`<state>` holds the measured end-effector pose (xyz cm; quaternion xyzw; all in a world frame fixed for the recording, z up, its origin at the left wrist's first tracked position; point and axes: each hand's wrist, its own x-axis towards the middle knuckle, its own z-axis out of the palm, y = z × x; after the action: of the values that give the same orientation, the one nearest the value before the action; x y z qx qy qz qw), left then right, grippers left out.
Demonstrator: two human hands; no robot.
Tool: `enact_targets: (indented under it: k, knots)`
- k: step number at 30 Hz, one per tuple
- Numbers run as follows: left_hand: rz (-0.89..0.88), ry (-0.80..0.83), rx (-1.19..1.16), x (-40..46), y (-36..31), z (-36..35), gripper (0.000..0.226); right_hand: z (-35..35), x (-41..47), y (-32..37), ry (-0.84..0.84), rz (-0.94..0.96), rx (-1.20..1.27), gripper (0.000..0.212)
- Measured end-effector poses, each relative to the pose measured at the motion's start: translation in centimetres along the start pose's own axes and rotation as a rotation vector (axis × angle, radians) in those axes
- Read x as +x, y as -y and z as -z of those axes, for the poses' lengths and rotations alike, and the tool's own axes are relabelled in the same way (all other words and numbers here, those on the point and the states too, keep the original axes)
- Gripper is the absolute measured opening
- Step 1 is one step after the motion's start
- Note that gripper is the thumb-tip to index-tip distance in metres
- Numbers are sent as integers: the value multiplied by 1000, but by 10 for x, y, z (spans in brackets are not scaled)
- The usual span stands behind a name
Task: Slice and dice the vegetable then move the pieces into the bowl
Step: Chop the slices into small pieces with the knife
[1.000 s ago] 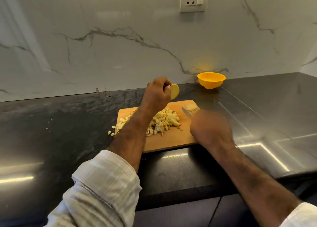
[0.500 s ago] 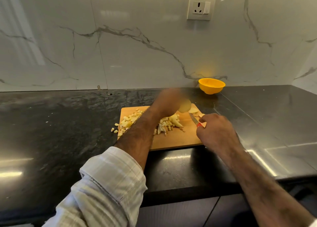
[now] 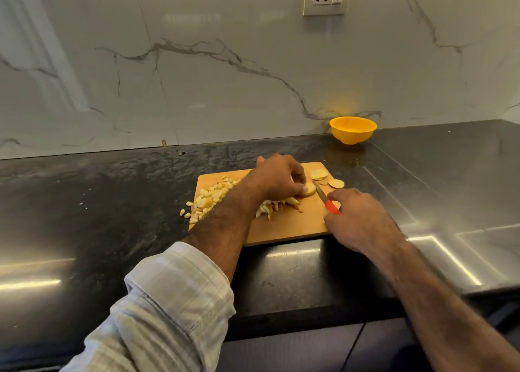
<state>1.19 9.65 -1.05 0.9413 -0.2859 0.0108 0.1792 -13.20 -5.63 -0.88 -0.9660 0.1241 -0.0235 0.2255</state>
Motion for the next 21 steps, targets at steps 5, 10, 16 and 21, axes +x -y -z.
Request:
enact_targets:
  k: [5, 10, 16, 21]
  knots:
    - [-20, 69, -14, 0, -1, 4, 18, 3, -3, -1, 8, 21, -30, 61]
    - [-17, 102, 19, 0, -4, 4, 21, 6, -8, 3, 8, 52, -98, 52]
    - [-36, 119, 70, -1, -7, 4, 25, 0, -20, 11, -26, 98, -190, 45]
    - [-40, 117, 123, -3, -11, 6, 24, -7, -25, 21, 20, 128, -286, 41]
